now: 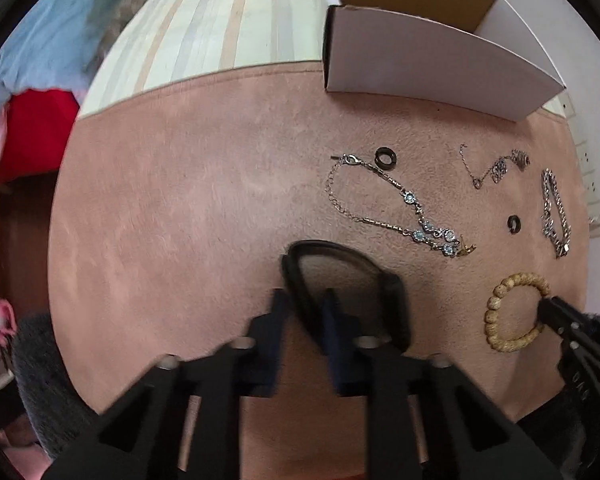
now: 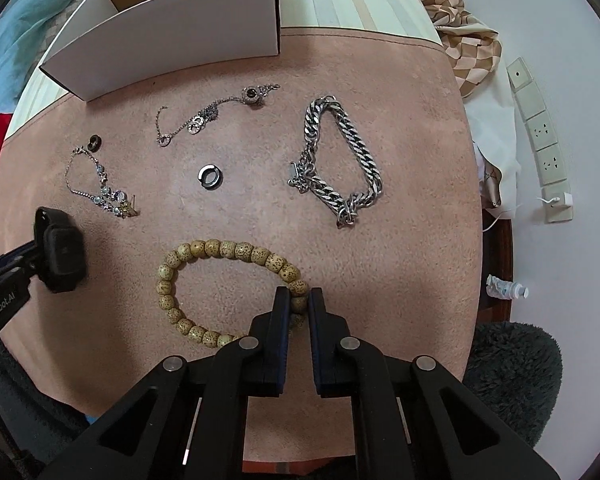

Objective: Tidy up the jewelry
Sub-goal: 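Grasp the black watch band with the left tool while the right tool grasps the wooden bead bracelet, then carry the watch band and bead bracelet into the white box and release both, then withdraw both tools from the box back over the mat, then grasp the silver chain bracelet with the right tool while the left tool grasps a silver necklace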

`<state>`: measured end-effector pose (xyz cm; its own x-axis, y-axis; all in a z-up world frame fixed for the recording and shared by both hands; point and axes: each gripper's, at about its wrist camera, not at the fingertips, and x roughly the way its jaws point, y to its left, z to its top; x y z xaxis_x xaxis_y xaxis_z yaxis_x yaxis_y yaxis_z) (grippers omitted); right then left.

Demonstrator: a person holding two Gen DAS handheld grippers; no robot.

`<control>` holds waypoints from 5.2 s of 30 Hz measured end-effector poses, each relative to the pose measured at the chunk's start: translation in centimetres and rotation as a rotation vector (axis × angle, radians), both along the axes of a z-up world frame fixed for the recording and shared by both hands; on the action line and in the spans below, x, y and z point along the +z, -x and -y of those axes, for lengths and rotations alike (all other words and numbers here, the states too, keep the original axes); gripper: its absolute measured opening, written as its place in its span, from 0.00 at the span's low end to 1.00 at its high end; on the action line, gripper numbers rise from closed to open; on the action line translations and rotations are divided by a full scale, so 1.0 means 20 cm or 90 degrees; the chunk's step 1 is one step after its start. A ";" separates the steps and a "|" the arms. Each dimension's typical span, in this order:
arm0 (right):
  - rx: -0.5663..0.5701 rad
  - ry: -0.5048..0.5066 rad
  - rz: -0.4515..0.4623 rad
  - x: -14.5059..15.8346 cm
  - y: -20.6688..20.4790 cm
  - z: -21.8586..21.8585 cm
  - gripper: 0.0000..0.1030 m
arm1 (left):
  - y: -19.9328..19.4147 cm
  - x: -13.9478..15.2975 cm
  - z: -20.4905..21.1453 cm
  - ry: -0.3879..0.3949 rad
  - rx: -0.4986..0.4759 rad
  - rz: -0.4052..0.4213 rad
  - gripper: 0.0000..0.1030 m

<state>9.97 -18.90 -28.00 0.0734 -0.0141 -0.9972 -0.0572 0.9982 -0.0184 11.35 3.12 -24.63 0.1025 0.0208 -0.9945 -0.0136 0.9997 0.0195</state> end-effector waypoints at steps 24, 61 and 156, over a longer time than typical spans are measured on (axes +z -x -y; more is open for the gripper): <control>0.020 -0.068 0.036 0.21 0.04 -0.09 0.09 | 0.10 0.19 -0.03 -0.004 -0.032 0.084 0.04; 0.049 -0.242 0.083 0.68 -1.00 -0.23 0.10 | -0.83 0.55 -0.01 0.142 0.009 0.106 0.14; -0.202 -0.134 0.145 0.08 -0.08 0.29 0.04 | 0.07 0.21 0.04 -0.062 0.031 0.159 0.99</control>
